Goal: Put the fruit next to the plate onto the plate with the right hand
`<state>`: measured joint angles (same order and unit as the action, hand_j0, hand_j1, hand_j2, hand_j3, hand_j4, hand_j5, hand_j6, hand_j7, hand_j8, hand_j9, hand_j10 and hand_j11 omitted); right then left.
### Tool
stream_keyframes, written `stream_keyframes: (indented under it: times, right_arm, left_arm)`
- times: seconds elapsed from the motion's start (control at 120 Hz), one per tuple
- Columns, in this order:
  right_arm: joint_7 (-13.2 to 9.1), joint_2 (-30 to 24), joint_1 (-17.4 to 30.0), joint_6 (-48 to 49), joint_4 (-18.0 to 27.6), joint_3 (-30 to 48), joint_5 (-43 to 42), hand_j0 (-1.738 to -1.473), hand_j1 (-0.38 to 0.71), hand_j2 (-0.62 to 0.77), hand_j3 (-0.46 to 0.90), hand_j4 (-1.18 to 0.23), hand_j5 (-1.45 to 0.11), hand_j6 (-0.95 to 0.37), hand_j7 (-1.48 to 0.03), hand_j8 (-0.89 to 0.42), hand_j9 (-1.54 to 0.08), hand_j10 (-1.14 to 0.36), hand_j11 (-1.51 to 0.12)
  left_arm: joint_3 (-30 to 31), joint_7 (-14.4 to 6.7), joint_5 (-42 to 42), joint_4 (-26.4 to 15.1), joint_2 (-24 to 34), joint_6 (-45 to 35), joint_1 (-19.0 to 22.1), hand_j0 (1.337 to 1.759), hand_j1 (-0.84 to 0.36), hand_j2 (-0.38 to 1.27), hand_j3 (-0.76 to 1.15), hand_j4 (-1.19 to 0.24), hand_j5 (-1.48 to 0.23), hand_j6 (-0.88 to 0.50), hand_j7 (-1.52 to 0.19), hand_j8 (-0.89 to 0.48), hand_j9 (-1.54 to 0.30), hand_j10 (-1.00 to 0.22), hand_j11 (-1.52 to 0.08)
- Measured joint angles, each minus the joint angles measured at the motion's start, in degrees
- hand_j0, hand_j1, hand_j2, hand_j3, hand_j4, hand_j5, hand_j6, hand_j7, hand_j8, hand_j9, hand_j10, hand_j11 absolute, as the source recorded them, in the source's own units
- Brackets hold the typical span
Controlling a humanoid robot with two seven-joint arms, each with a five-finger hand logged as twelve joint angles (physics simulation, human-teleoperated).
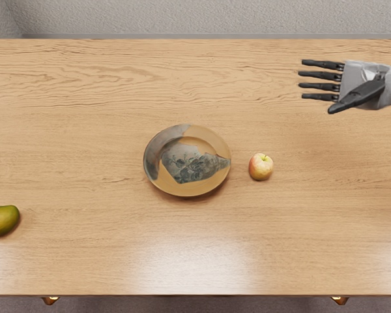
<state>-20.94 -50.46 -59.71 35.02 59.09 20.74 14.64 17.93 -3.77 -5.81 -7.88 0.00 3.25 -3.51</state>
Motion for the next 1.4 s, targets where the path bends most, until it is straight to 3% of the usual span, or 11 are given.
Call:
stream_keyframes:
  times: [0.192,0.342,0.558,0.717,1.0,1.4]
  right_arm:
    - [0.40,-0.48,0.23,0.00,-0.36,0.70,-0.73,-1.658,-0.31,-0.01,0.00,-0.03,-0.04,-0.03,-0.04,-0.03,-0.04,-0.03,-0.04]
    - [1.52,-0.65,0.14,0.00,0.85,6.75,-18.55,-1.658,-0.31,-0.01,0.00,-0.03,-0.04,-0.03,-0.04,-0.03,-0.04,-0.03,-0.04]
    - [2.83,-3.57,0.27,-0.37,19.06,8.62,-42.14,-1.658,-0.31,-0.01,0.00,-0.03,-0.04,-0.03,-0.04,-0.03,-0.04,-0.03,-0.04]
    - [3.17,-1.99,2.05,-8.53,24.70,8.19,-52.35,-1.658,-0.31,-0.01,0.00,-0.04,-0.05,-0.04,-0.04,-0.04,-0.04,-0.04,-0.04]
    - [2.83,1.54,5.82,-27.28,27.65,3.76,-62.06,-1.658,-0.31,-0.01,0.00,-0.04,-0.05,-0.04,-0.05,-0.04,-0.05,-0.04,-0.05]
    - [2.56,8.00,9.75,-39.05,27.58,-2.01,-73.26,-1.658,-0.24,-0.02,0.00,-0.10,-0.12,-0.10,-0.12,-0.10,-0.12,-0.10,-0.12]
  left_arm:
    - [0.00,0.00,0.00,0.01,0.00,0.00,0.00,1.658,0.06,0.05,0.00,-0.25,-0.32,-0.25,-0.32,-0.25,-0.32,-0.24,-0.32]
    - [0.00,0.00,0.00,0.02,0.00,0.00,0.00,1.658,0.06,0.05,0.00,-0.25,-0.32,-0.25,-0.32,-0.25,-0.32,-0.24,-0.32]
    - [0.02,0.00,0.00,0.00,0.00,0.00,0.00,1.658,0.06,0.05,0.00,-0.25,-0.32,-0.25,-0.32,-0.25,-0.32,-0.24,-0.32]
    - [0.02,0.00,0.00,0.02,0.00,0.00,0.00,1.658,0.06,0.05,0.00,-0.25,-0.32,-0.25,-0.32,-0.25,-0.32,-0.24,-0.32]
    - [0.02,0.00,0.00,0.01,0.00,0.00,0.00,1.658,0.06,0.05,0.00,-0.25,-0.32,-0.25,-0.32,-0.25,-0.32,-0.24,-0.32]
    - [0.03,0.00,0.00,0.02,0.00,0.00,0.00,1.658,0.06,0.05,0.00,-0.25,-0.32,-0.25,-0.32,-0.25,-0.32,-0.24,-0.32]
